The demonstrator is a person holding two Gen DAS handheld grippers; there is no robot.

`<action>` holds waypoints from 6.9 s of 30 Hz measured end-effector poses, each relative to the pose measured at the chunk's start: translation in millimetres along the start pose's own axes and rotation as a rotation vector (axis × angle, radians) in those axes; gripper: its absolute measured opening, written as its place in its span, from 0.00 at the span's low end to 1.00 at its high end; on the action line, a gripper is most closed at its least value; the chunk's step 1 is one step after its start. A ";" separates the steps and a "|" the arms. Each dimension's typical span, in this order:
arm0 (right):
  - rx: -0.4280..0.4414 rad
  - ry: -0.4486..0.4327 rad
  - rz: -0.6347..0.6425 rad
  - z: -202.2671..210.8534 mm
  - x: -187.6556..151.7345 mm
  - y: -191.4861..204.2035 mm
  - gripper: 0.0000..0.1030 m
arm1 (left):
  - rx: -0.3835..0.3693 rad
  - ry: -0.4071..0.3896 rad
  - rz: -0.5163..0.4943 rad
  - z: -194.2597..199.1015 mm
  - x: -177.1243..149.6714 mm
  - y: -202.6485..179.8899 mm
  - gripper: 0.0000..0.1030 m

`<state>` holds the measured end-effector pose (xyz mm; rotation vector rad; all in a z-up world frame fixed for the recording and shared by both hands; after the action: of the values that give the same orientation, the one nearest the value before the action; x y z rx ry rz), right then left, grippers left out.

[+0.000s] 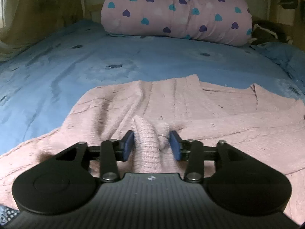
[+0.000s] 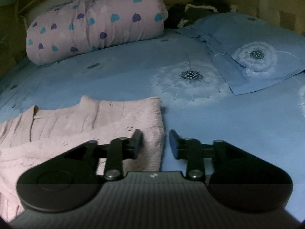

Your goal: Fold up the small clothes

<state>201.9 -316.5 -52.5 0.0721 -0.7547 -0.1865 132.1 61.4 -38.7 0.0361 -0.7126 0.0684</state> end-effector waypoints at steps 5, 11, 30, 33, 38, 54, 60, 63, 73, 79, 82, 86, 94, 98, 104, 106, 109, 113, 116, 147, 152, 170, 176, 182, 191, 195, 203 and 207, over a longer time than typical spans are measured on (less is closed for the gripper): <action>0.006 -0.037 0.040 25.8 6.6 6.4 0.37 | 0.011 -0.001 0.017 24.0 -1.8 13.0 0.56; 0.048 -0.037 0.086 62.0 -2.6 17.2 0.48 | 0.077 -0.005 -0.009 59.1 -2.2 36.1 0.60; 0.195 0.044 0.099 118.8 -86.3 53.2 0.55 | 0.289 0.113 0.110 120.4 -13.6 214.8 0.74; 0.192 0.058 0.106 118.0 -99.6 54.0 0.55 | 0.295 0.157 0.146 116.4 -27.1 234.7 0.77; 0.199 0.070 0.118 113.5 -110.0 56.7 0.55 | 0.324 0.241 0.149 98.3 -45.7 248.4 0.81; 0.202 0.065 0.151 107.7 -116.9 63.2 0.55 | 0.223 0.317 0.387 47.5 -75.3 277.6 0.77; 0.209 0.064 0.157 107.5 -118.2 65.9 0.55 | 0.141 0.276 0.359 55.2 -64.8 258.8 0.14; 0.209 0.060 0.152 107.6 -117.4 65.4 0.55 | 0.204 0.220 0.308 67.4 -51.9 259.0 0.13; 0.247 0.056 0.126 110.0 -114.8 61.4 0.55 | 0.494 -0.008 0.242 123.2 12.8 295.2 0.13; 0.253 0.058 0.134 109.3 -115.6 64.0 0.55 | 0.410 -0.058 0.257 138.3 35.2 285.9 0.13; 0.256 0.058 0.133 109.2 -115.7 64.6 0.55 | 0.276 -0.071 0.301 141.9 42.3 264.9 0.13; 0.263 0.058 0.132 109.3 -115.1 64.9 0.55 | 0.122 -0.113 0.288 151.0 56.4 217.3 0.13; 0.287 0.047 0.135 113.4 -114.0 66.8 0.55 | -0.112 -0.226 0.201 190.7 111.7 100.1 0.13; 0.298 0.037 0.129 116.0 -112.1 65.9 0.55 | -0.207 -0.269 0.127 205.2 128.7 30.5 0.13; 0.315 0.020 0.113 121.3 -108.8 63.2 0.55 | -0.352 -0.211 0.065 184.3 124.8 -70.2 0.13; 0.317 0.018 0.111 122.5 -108.3 62.6 0.55 | -0.377 -0.162 0.052 164.7 115.3 -99.7 0.13; 0.316 0.020 0.108 123.3 -108.7 61.4 0.55 | -0.394 -0.091 0.016 129.1 95.5 -139.8 0.13; 0.313 0.025 0.096 122.6 -106.4 58.0 0.55 | -0.384 0.014 -0.015 73.5 65.0 -171.3 0.13; 0.310 0.030 0.079 121.3 -104.8 54.8 0.55 | -0.366 0.072 -0.050 38.1 46.2 -184.4 0.14; 0.232 0.057 0.086 112.7 -109.4 51.9 0.55 | -0.194 0.078 -0.093 81.0 13.9 -46.1 0.64; 0.254 0.063 0.058 121.1 -89.7 59.3 0.55 | -0.225 0.111 -0.025 48.9 18.0 -30.7 0.64; 0.195 0.286 0.226 14.5 -44.9 105.6 0.58 | -0.241 0.113 0.004 1.8 35.9 -8.2 0.64; 0.223 0.275 0.364 31.4 -57.3 126.0 0.16 | -0.232 0.077 0.007 5.8 39.3 -10.3 0.64; 0.241 0.148 0.456 75.0 -29.4 146.4 0.13 | -0.245 -0.004 -0.008 19.0 45.1 -17.8 0.64; 0.078 0.193 0.303 43.3 2.8 104.9 0.14 | -0.127 0.075 -0.066 -20.6 32.7 -21.5 0.64; 0.091 0.243 0.213 6.5 -14.1 89.8 0.28 | -0.100 0.087 -0.103 -28.7 27.7 -18.7 0.65; 0.098 0.147 0.185 46.7 -5.1 67.9 0.42 | -0.102 0.080 -0.067 -15.6 30.2 -18.2 0.66; 0.130 0.121 0.251 70.5 -10.4 70.1 0.52 | -0.102 0.067 -0.079 -4.9 28.1 -19.6 0.66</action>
<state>156.0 -245.5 1.0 0.1106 -0.6481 0.1055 157.9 43.5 -24.1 -0.0351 -0.6464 -0.0423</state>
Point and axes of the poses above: each gripper's, at about its wrist camera, not at the fingertips, and z roughly against the way its jaws point, y to its left, x to its top, the point moved 9 cm from there along -z, roughly the way its jaws point, and after that the axes turned 12 degrees about y, right-handed, at the moved point
